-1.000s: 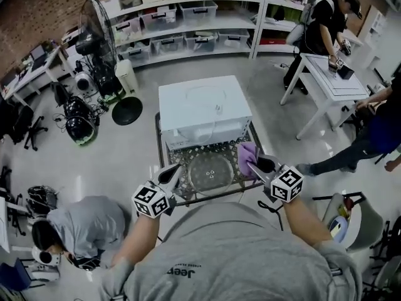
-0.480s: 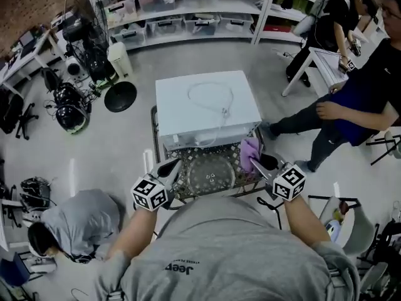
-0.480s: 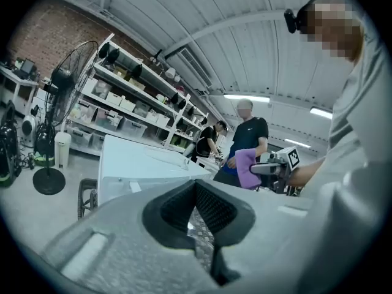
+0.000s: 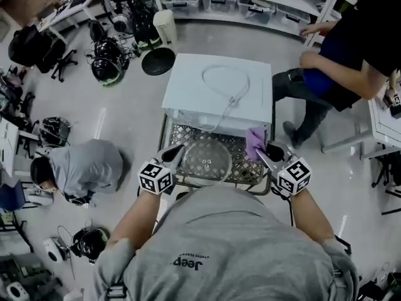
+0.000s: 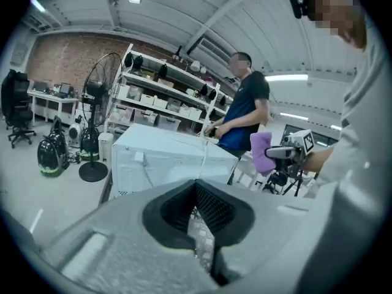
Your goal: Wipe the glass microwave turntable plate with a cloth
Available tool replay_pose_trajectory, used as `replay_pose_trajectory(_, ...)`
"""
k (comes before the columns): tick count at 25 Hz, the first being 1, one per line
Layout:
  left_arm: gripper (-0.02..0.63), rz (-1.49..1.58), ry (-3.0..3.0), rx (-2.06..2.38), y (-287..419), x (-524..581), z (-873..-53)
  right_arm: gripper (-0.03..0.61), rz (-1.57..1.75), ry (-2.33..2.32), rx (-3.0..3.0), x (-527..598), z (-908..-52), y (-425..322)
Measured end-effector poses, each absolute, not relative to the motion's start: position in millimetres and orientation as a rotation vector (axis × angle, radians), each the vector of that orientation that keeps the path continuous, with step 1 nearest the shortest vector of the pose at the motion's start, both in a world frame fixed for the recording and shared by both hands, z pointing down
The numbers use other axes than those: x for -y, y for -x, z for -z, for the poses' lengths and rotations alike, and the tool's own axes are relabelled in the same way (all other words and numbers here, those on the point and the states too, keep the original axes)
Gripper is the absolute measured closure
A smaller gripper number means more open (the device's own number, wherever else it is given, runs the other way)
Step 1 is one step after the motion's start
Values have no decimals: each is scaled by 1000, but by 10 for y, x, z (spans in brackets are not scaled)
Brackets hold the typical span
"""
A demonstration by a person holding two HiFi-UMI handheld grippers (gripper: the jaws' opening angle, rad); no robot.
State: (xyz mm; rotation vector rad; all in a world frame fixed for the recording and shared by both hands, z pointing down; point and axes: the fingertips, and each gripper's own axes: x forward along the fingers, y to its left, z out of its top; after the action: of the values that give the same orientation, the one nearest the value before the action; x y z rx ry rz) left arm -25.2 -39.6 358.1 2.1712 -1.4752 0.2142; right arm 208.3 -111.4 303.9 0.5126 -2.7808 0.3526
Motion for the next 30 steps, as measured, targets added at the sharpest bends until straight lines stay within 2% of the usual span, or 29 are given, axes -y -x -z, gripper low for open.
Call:
replay_pose_trajectory(12,615,-571,-2162,1189,235,85,-4974,486,-390,-532,2614,1043,-3734,-1793)
replay_pose_trajectory(18,615,-706,-2100,1192,450,20,-5612,486,-337,-495,2537,1111,-4105,-1627)
replay_pose_trajectory(30,615,-783,-2139,1188,485,-129,-6193,486,-297,-419,2486,1059,-5001,-1490)
